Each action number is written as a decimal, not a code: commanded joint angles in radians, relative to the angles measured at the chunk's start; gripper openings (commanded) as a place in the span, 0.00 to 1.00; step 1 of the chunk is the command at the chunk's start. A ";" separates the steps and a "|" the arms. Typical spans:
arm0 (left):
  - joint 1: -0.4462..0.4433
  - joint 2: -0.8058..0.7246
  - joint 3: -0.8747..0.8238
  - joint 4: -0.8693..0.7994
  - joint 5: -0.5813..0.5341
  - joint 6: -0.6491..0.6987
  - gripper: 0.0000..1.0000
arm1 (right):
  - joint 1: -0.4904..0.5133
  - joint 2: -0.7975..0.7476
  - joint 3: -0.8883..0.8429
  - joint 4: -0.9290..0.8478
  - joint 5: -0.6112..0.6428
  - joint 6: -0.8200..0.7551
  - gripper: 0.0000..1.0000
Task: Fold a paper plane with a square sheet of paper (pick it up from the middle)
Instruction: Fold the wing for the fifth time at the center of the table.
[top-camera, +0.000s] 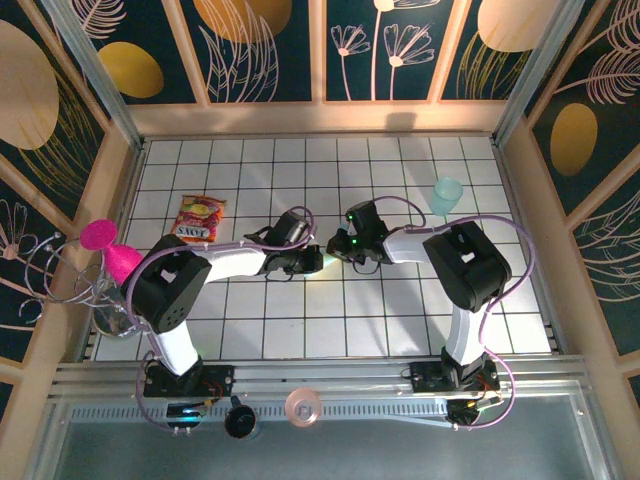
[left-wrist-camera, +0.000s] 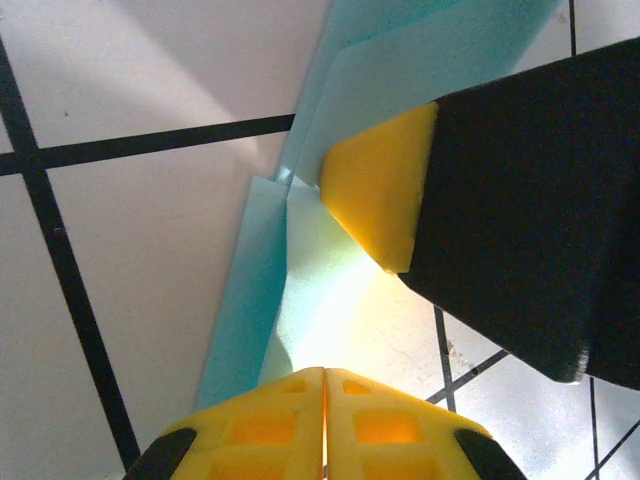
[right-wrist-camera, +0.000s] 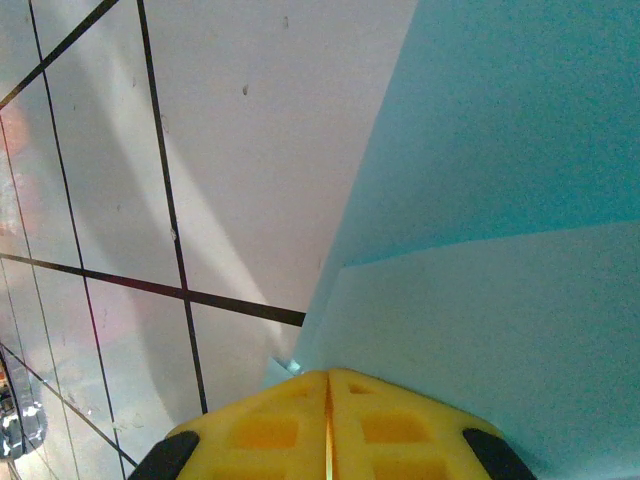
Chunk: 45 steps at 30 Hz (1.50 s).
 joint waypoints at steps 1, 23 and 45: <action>-0.002 0.022 0.022 -0.038 -0.032 0.020 0.08 | -0.004 0.038 0.005 -0.069 0.043 0.008 0.10; -0.001 0.056 -0.020 -0.038 -0.047 0.021 0.05 | -0.005 0.040 0.008 -0.077 0.048 0.005 0.10; 0.002 -0.064 -0.009 -0.133 -0.032 0.074 0.09 | -0.007 0.035 0.009 -0.088 0.048 -0.022 0.10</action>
